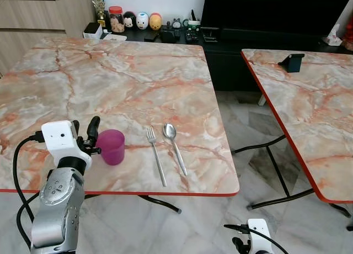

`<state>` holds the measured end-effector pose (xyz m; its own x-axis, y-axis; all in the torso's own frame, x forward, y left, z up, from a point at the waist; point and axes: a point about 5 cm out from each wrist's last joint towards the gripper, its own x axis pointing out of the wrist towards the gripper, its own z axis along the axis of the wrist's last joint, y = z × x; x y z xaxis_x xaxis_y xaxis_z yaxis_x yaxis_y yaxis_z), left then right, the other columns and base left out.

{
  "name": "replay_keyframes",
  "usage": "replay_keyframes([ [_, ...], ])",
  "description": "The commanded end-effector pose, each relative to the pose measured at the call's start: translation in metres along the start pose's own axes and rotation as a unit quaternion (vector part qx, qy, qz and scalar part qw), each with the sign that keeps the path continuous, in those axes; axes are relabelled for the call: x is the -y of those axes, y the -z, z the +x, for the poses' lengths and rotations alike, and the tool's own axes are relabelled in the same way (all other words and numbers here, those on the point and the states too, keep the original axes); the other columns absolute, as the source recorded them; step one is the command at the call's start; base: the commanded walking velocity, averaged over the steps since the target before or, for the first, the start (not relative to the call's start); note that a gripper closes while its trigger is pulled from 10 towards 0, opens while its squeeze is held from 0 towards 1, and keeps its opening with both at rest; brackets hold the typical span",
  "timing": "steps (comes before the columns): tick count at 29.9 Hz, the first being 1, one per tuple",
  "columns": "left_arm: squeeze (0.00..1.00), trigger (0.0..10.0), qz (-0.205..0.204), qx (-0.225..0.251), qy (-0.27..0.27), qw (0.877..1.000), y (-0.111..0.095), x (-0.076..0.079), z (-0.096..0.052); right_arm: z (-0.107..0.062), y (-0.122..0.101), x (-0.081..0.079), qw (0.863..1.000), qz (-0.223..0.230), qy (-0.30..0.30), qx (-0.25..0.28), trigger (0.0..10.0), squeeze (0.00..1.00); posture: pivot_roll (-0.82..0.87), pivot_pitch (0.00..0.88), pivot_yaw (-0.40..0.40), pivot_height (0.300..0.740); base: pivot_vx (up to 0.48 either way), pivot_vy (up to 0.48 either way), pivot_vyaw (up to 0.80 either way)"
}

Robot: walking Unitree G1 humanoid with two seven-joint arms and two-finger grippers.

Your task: Setting the table

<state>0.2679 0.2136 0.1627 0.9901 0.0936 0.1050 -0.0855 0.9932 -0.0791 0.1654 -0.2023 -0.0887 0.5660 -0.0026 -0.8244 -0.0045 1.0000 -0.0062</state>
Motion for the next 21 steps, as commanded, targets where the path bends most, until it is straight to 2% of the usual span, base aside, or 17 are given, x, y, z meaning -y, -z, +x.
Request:
replay_keyframes([
  [1, 1.0, 10.0, -0.001, 0.008, 0.007, 1.0, -0.0074, 0.0029, 0.0011, -0.0004, 0.0005, 0.0021, 1.0, -0.003, 0.003, -0.002, 10.0, 0.0, 0.08, 0.0, -0.078, 0.74, 0.0, 0.0, 0.0],
  [3, 1.0, 10.0, -0.004, 0.006, 0.006, 1.0, -0.0079, 0.003, 0.0019, -0.0004, 0.0004, 0.0019, 1.0, -0.003, 0.002, -0.001, 10.0, 0.0, 0.08, 0.0, -0.078, 0.74, 0.0, 0.0, 0.0],
  [4, 0.0, 10.0, -0.004, 0.005, 0.006, 1.0, -0.0083, 0.0031, 0.0022, -0.0003, 0.0003, 0.0018, 1.0, -0.003, 0.002, -0.001, 10.0, 0.0, 0.08, 0.0, -0.078, 0.74, 0.0, 0.0, 0.0],
  [13, 0.0, 10.0, -0.002, -0.003, -0.001, 1.0, -0.0034, 0.0017, 0.0022, -0.0004, 0.002, 0.0021, 1.0, -0.002, 0.009, -0.008, 10.0, 0.0, 0.08, 0.0, -0.077, 0.74, 0.0, 0.0, 0.0],
  [18, 0.0, 10.0, -0.025, 0.0, -0.001, 1.0, -0.0044, 0.0061, 0.0034, -0.0004, 0.0018, 0.0025, 1.0, 0.0, 0.01, -0.007, 10.0, 0.0, 0.08, 0.0, -0.079, 0.74, 0.0, 0.0, 0.0],
  [21, 0.0, 10.0, -0.023, 0.003, 0.0, 1.0, -0.0058, 0.0075, 0.0041, -0.0005, 0.0014, 0.0024, 1.0, 0.003, 0.009, -0.003, 10.0, 0.0, 0.08, 0.0, -0.079, 0.74, 0.0, 0.376, 0.0],
])
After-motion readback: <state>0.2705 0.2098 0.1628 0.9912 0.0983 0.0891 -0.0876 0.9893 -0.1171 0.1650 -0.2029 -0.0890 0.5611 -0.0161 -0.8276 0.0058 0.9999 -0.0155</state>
